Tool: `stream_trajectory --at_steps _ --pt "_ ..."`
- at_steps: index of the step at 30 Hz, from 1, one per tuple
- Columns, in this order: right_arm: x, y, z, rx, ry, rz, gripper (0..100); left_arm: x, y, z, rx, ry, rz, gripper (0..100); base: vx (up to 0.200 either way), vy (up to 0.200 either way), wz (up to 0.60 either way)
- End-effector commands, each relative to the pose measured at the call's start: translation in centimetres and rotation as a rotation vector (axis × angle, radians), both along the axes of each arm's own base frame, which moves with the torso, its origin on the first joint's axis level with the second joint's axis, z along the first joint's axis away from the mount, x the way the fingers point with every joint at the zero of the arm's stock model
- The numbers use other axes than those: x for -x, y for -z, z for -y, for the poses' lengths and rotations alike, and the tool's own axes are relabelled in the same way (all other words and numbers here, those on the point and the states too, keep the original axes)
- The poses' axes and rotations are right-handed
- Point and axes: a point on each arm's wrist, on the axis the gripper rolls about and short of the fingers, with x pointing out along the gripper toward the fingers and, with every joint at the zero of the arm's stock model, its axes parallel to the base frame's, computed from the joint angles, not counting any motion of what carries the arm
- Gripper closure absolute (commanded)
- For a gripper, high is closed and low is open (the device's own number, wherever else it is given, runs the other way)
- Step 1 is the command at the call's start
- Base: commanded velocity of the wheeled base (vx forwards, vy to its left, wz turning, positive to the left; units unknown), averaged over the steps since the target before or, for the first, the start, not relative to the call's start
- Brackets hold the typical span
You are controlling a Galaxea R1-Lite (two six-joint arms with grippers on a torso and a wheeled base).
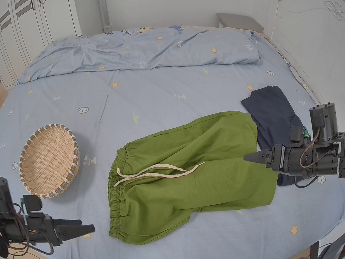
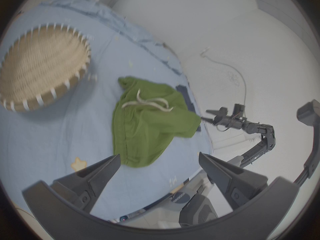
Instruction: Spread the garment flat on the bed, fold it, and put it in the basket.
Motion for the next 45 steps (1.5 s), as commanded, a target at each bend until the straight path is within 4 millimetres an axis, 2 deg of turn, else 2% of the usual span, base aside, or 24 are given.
stream_trajectory --at_steps 1,5,7,10,21,34,39,40,45 --pt "0.9 -0.5 1.9 -0.027 0.043 0.073 0 -2.2 5.2 0.2 -0.014 0.064 -0.313 0 0.000 0.000 0.00" --pt "1.0 -0.5 1.9 -0.028 0.045 0.077 0 -4.2 6.7 0.4 -0.015 0.076 -0.358 0 0.000 0.000 0.00" --pt "1.1 -0.6 2.0 -0.029 0.045 0.081 0 -4.4 6.8 0.4 -0.015 0.076 -0.355 0 0.000 0.000 0.00" --pt "1.6 -1.4 2.2 -0.043 0.043 0.111 0 -5.6 8.0 0.6 -0.014 0.079 -0.380 0 0.000 0.000 0.00" --pt "2.0 -1.6 2.3 -0.049 0.043 0.121 0 -7.4 10.4 1.6 -0.004 0.109 -0.437 0 0.000 0.000 0.00" --pt "2.0 -1.6 2.3 -0.049 0.045 0.122 0 -8.9 11.2 3.0 0.046 0.105 -0.396 0 0.000 0.000 0.00" --pt "1.9 -1.6 2.3 -0.049 0.046 0.120 0 -8.8 11.5 2.9 0.060 0.095 -0.373 0 0.000 0.000 0.00" --pt "1.9 -1.4 2.3 -0.046 0.045 0.117 0 -9.0 11.7 2.9 0.065 0.087 -0.365 100 0.000 0.000 0.00" --pt "1.9 -1.3 2.3 -0.044 0.047 0.113 0 -9.1 11.6 2.8 0.090 0.062 -0.388 100 0.000 0.000 0.00"
